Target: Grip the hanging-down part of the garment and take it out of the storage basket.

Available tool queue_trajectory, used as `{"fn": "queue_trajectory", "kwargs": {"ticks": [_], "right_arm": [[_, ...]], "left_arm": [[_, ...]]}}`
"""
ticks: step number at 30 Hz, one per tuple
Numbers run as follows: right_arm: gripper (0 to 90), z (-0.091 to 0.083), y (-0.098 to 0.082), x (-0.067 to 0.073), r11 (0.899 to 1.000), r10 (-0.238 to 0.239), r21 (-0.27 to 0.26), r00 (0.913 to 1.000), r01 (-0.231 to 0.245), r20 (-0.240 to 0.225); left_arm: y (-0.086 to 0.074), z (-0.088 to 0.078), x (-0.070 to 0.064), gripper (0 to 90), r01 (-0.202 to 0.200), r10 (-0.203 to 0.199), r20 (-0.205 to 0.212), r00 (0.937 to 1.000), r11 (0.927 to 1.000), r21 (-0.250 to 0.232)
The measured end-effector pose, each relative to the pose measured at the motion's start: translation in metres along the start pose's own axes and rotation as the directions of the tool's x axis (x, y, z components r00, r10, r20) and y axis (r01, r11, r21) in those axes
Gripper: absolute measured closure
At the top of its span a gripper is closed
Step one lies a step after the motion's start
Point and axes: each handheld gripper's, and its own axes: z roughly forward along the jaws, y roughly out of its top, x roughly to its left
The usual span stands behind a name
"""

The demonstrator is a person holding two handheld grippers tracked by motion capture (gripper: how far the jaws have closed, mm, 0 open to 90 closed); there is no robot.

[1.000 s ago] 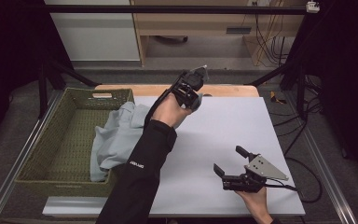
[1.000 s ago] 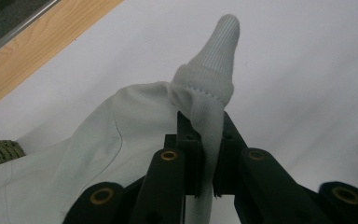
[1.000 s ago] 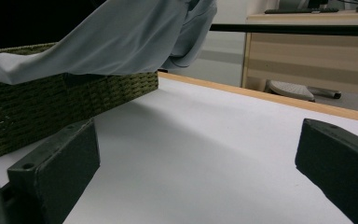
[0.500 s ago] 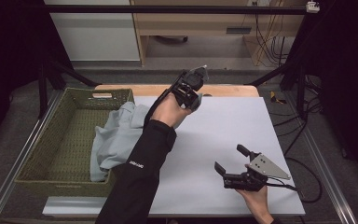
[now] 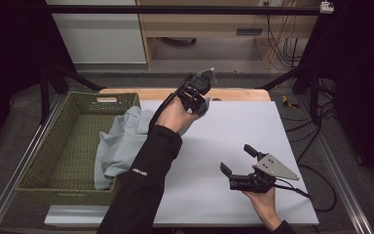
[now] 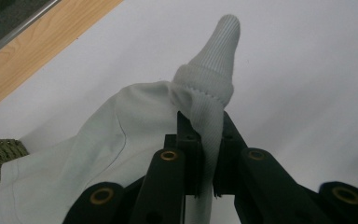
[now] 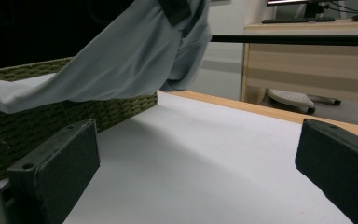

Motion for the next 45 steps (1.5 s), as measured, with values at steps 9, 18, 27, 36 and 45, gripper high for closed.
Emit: {"fn": "queue_trajectory", "kwargs": {"ticks": [9, 18, 27, 36, 45], "right_arm": [[0.2, 0.025, 0.013, 0.013, 1.000, -0.005, -0.017, 0.9994, 0.005, -0.035], [0.3, 0.047, 0.021, 0.026, 1.000, -0.019, -0.011, 0.9988, 0.019, -0.044], [0.2, 0.069, 0.023, 0.036, 1.000, -0.006, -0.004, 0.9988, 0.006, -0.048], [0.3, 0.090, 0.020, 0.046, 1.000, 0.017, 0.012, 0.9972, -0.016, -0.072], [0.2, 0.109, 0.019, 0.060, 1.000, 0.000, 0.026, 0.9939, 0.003, -0.111]], "left_arm": [[-0.001, -0.007, 0.000, 82.8, -0.006, 0.006, -0.010, 0.9999, 0.9999, -0.009], [-0.004, -0.012, 0.001, 82.8, -0.001, 0.001, -0.012, 0.9999, 0.9998, -0.022], [-0.004, -0.012, 0.001, 82.8, -0.004, 0.004, -0.014, 0.9999, 0.9998, -0.020], [-0.004, -0.013, 0.003, 82.8, -0.005, 0.004, -0.010, 0.9999, 0.9998, -0.018], [-0.004, -0.015, 0.002, 82.8, -0.005, 0.005, -0.017, 0.9998, 0.9997, -0.022]]}}
